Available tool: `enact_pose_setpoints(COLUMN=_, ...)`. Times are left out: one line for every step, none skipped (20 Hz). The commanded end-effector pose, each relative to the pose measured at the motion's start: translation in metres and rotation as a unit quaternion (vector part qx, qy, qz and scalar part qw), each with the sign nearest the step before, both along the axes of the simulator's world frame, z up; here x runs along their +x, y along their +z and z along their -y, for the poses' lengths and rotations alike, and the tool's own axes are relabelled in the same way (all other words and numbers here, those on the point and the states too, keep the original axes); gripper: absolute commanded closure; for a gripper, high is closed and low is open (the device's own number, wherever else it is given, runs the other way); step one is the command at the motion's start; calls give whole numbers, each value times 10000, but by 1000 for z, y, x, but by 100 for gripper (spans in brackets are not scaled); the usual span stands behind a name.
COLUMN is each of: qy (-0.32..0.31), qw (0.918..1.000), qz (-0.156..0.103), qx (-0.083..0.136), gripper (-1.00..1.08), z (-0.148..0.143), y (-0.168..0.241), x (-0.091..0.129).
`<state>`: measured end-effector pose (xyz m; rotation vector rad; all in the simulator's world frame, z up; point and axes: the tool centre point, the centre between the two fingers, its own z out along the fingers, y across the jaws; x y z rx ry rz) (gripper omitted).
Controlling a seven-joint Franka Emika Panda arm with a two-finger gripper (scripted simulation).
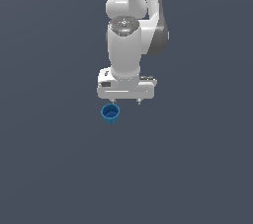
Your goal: Pick up the object and move it to a goal position.
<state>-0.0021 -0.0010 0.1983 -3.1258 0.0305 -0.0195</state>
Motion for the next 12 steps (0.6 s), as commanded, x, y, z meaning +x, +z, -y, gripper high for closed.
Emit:
enact_pose_setpoints(qy=0, qw=10000, qz=0, qx=0, gripper=-20, z=0, y=0, x=0)
enact_pose_setpoints(qy=-7, qw=10000, qz=0, qx=-1, gripper=-20, z=1, y=0, x=0)
enact_pose_setpoints(qy=-28, qw=10000, qz=1, qx=-4, gripper=-20, z=2, y=1, x=0)
enact_pose_setpoints(qy=-63, qw=10000, qz=2, qx=-8, gripper=-20, z=5, y=3, x=0)
enact_pose_setpoints(qy=-106, qw=9999, qz=3, qx=-13, gripper=-20, z=9, y=5, x=0)
enact_pose_setpoints(qy=-137, qw=9999, qz=3, qx=-16, gripper=-20, z=11, y=6, x=-1)
enact_pose_setpoints(qy=-154, qw=9999, qz=3, qx=-17, gripper=-20, z=12, y=7, x=-1)
enact_pose_setpoints(qy=-154, qw=9999, qz=3, qx=-17, gripper=-20, z=12, y=7, x=-1)
enact_pose_setpoints(qy=-145, qw=9999, qz=4, qx=-16, gripper=-20, z=12, y=7, x=-1)
enact_pose_setpoints(qy=-141, qw=9999, qz=5, qx=-17, gripper=-20, z=12, y=7, x=-1)
enact_pose_setpoints(qy=-145, qw=9999, qz=4, qx=-16, gripper=-20, z=12, y=7, x=-1)
enact_pose_setpoints(qy=-161, qw=9999, qz=-2, qx=-14, gripper=-20, z=12, y=7, x=-1)
